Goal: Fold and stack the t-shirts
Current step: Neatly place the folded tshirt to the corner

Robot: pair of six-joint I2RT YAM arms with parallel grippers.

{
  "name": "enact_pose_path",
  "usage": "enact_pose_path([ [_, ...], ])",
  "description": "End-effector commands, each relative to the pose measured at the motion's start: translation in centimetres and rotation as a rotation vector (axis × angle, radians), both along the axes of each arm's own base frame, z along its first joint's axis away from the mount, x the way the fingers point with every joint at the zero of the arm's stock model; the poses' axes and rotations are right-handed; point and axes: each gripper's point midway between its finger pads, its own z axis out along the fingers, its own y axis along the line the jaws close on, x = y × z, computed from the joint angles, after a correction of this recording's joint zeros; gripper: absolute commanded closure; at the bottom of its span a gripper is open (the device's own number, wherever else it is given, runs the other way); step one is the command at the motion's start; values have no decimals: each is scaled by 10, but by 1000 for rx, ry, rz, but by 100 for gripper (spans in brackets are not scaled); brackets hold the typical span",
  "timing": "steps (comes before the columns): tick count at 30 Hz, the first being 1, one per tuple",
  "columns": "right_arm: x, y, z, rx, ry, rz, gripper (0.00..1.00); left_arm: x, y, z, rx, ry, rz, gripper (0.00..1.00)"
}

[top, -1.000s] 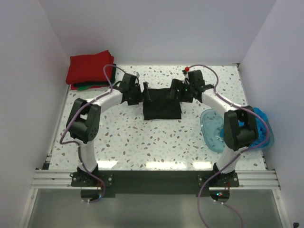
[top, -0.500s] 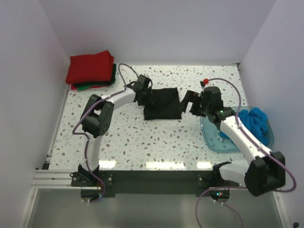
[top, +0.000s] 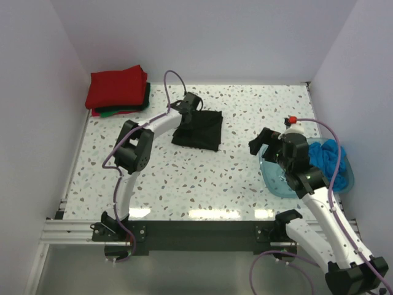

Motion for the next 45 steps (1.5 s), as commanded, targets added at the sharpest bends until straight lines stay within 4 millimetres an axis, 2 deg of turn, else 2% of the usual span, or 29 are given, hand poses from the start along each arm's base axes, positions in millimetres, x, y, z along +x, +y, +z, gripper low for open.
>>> enact_pose_path([
  [1, 1, -17, -11, -85, 15, -53, 1, 16, 62, 32, 367, -102, -28, 100],
  [2, 1, -17, -15, -93, 25, -55, 1, 27, 70, 58, 440, -185, -48, 100],
  [4, 3, -18, -18, -105, 32, -56, 1, 32, 89, 79, 555, -242, -33, 100],
  [5, 5, -18, -21, -111, 43, -54, 1, 40, 91, 98, 591, -290, -57, 100],
  [8, 7, -17, -26, -125, 58, -42, 1, 56, 110, 127, 655, -343, -46, 100],
  [10, 11, -18, -32, -149, 78, -41, 1, 71, 131, 150, 678, -378, -23, 100],
  [15, 12, -20, -39, -173, 110, -46, 1, 90, 151, 192, 798, -465, -26, 100],
  [18, 15, -21, -41, -179, 105, -53, 1, 101, 156, 216, 824, -539, -21, 100],
  [20, 17, -22, -40, -185, 106, -61, 1, 109, 159, 223, 837, -553, -19, 100],
  [21, 18, -23, -41, -189, 108, -63, 1, 113, 159, 239, 831, -581, -1, 100],
  [23, 19, -22, -44, -194, 121, -62, 1, 120, 163, 244, 841, -584, 9, 100],
  [24, 20, -22, -46, -195, 126, -58, 1, 123, 163, 257, 832, -608, 21, 100],
  [25, 21, -21, -47, -194, 131, -56, 1, 124, 164, 261, 830, -614, 28, 100],
  [27, 22, -21, -53, -202, 149, -56, 1, 125, 170, 276, 822, -641, 60, 100],
  [31, 24, -20, -56, -201, 158, -56, 1, 121, 178, 290, 820, -656, 88, 100],
  [38, 24, -18, -56, -189, 159, -52, 1, 113, 216, 333, 760, -725, 181, 100],
  [45, 26, -15, -55, -178, 162, -52, 1, 105, 250, 339, 672, -713, 212, 100],
])
